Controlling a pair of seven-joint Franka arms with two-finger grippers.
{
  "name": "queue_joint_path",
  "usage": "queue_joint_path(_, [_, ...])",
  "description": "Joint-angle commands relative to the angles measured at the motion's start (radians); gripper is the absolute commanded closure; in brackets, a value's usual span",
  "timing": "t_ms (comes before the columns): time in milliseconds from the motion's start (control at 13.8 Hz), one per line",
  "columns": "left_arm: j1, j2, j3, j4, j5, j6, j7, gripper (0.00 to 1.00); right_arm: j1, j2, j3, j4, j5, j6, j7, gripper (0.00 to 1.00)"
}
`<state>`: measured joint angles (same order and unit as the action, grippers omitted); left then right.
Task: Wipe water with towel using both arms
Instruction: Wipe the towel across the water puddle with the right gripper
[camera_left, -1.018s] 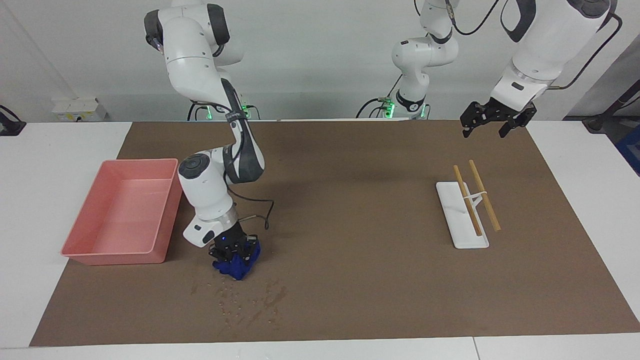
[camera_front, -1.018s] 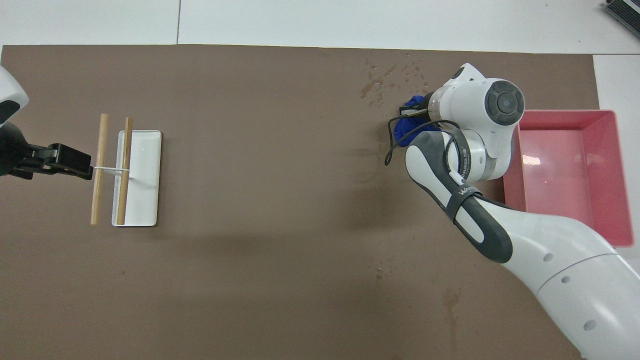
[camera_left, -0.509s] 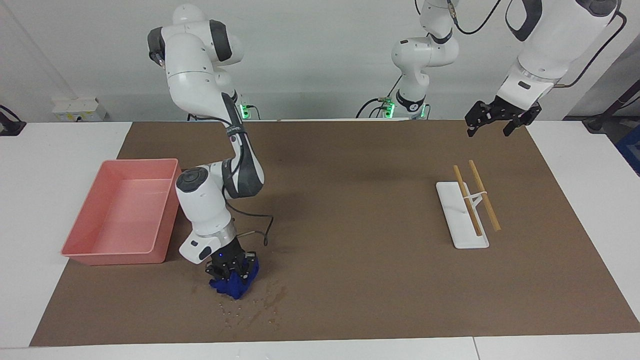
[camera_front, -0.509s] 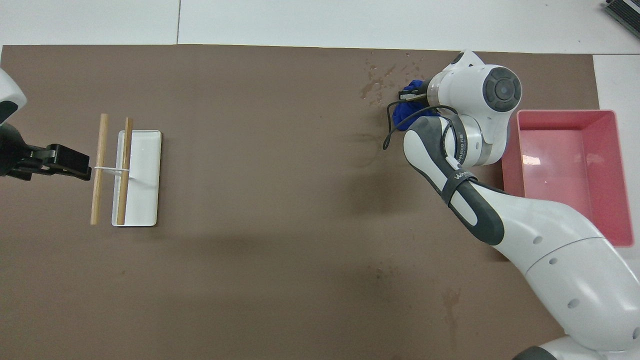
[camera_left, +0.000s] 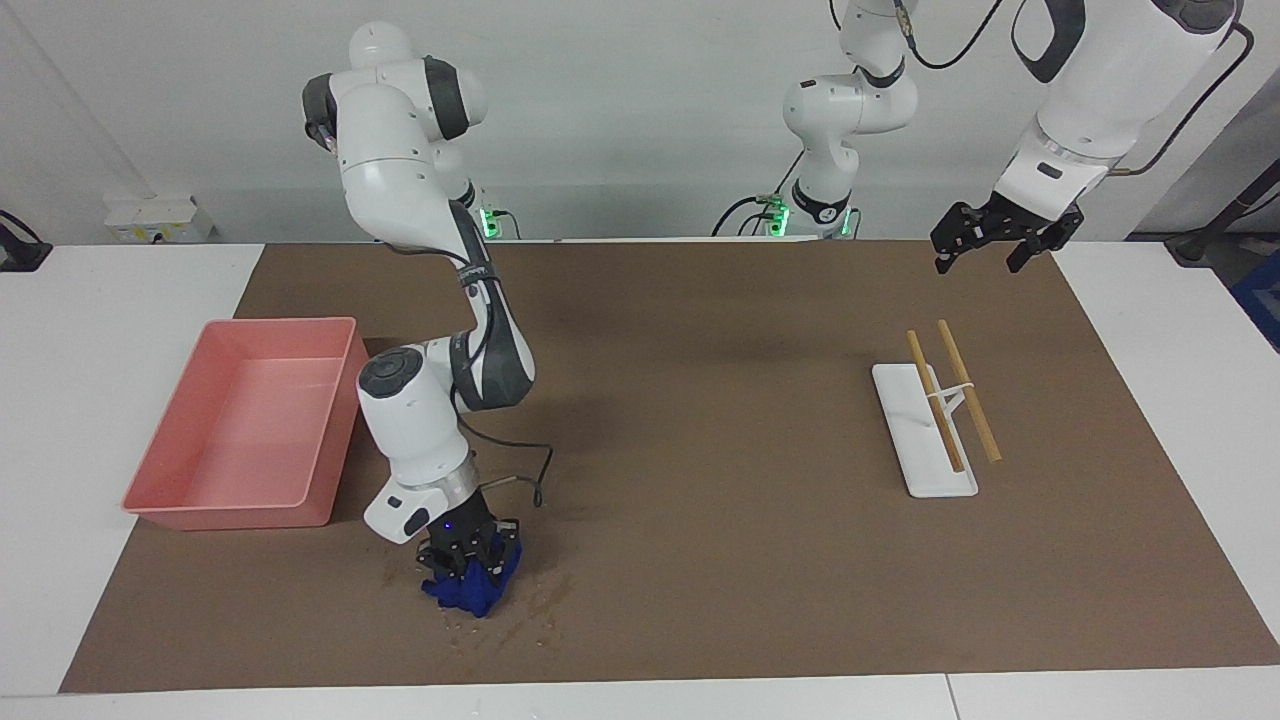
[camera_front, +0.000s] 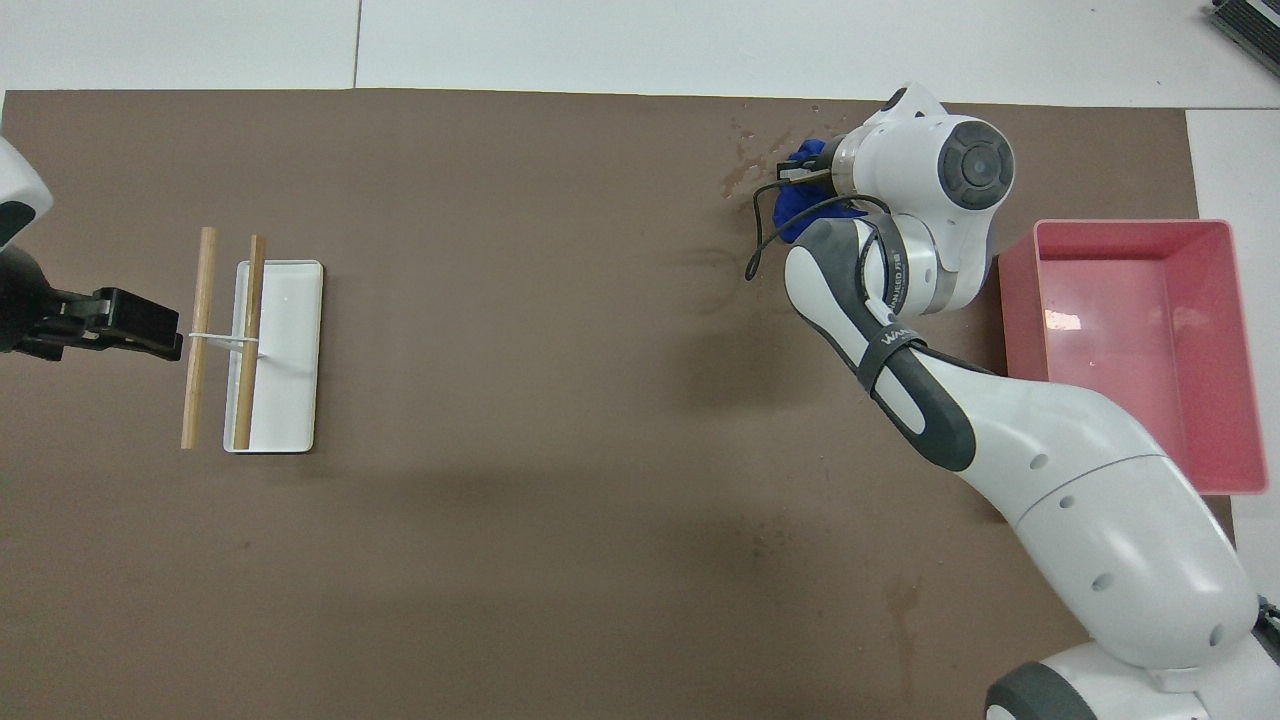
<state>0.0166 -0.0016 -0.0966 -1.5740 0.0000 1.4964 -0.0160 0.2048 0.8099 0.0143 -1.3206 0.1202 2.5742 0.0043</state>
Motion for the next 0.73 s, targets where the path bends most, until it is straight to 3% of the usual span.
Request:
queue_joint_path(0, [-0.006,-0.032,0.011,-0.037,-0.014,0.016,0.007,0.0,0.048,0.12,0.007,0.099,-0.016,0.032,0.118,1.0])
queue_joint_path(364, [-0.006,-0.032,0.011,-0.037,-0.014,0.018,0.007,0.0,0.126,0.173,0.007,0.178,-0.016,0.049,0.295,1.0])
queue_joint_path(655, [-0.006,-0.032,0.011,-0.037,-0.014,0.016,0.007,0.0,0.131,0.175,0.012,0.189,-0.017,0.041,0.3,1.0])
